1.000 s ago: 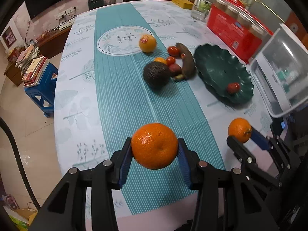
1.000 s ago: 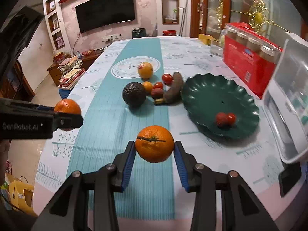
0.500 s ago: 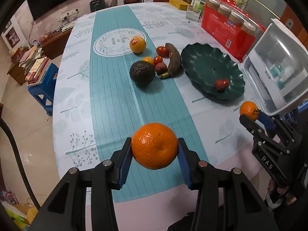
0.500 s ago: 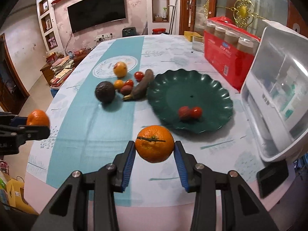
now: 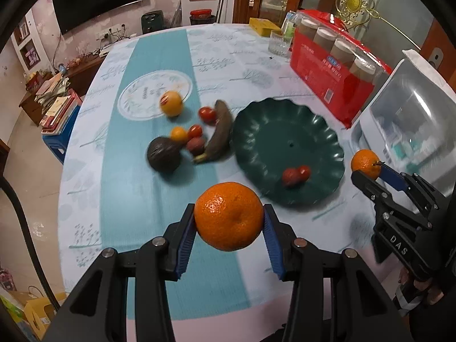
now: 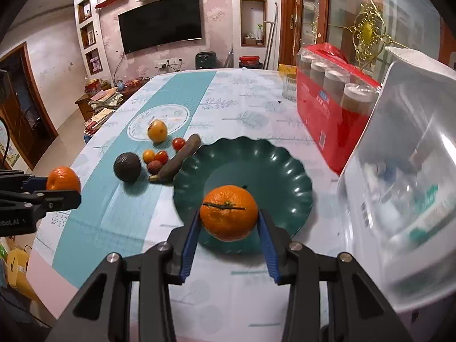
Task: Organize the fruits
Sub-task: 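Carry both tangerines over the green plate and open both tools, then lift both tools away from the plate and return toward the fruits, then grasp the avocado with the left tool while the right tool grasps the grapefruit, then carry the avocado and grapefruit over the green plate and open both tools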
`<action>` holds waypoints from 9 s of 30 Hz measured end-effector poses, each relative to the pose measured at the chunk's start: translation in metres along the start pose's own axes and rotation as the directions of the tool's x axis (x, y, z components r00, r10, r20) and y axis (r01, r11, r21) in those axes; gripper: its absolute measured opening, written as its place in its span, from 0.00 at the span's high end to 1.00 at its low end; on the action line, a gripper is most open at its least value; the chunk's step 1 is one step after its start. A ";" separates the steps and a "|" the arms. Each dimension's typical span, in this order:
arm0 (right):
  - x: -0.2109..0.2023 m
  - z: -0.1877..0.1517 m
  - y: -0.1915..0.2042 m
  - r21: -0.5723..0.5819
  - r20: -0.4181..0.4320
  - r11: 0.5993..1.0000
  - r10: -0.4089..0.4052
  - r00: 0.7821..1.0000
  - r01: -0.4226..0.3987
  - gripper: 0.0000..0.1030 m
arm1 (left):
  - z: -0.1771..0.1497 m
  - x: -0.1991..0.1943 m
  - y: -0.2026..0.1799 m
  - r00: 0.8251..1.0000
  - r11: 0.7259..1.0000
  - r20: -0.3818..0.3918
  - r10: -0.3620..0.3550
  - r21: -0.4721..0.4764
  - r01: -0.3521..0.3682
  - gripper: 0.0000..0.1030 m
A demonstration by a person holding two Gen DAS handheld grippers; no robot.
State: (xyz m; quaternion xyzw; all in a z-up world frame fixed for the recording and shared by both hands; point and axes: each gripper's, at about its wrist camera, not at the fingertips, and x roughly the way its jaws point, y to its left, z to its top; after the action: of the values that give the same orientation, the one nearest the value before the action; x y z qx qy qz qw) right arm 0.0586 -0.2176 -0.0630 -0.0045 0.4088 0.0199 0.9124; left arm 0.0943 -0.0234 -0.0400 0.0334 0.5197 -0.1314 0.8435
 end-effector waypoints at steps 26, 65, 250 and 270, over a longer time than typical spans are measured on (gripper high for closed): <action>0.103 0.006 -0.072 0.114 -0.162 0.990 0.104 0.981 -0.086 0.60 | 0.061 0.112 -0.064 0.994 0.997 -0.105 -0.014 -0.072 0.006 0.57; 0.068 -0.042 -0.002 0.122 -0.274 0.985 0.155 0.949 -0.126 0.37 | -0.045 0.053 0.007 0.996 0.984 -0.088 -0.028 -0.180 0.012 0.35; 0.100 0.008 -0.053 0.142 -0.290 0.987 0.115 0.950 -0.077 0.51 | 0.040 0.098 -0.053 0.991 0.992 -0.048 -0.121 -0.050 0.119 0.40; 0.137 0.016 -0.050 0.095 -0.210 0.986 0.156 0.965 -0.139 0.49 | 0.047 0.151 -0.040 0.984 0.982 -0.076 -0.161 -0.113 0.152 0.41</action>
State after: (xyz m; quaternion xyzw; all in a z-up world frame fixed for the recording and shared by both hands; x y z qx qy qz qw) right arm 0.1639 -0.2630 -0.1548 0.0602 0.5053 0.0709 0.8579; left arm 0.1887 -0.0995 -0.1489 -0.0470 0.5623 -0.1678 0.8084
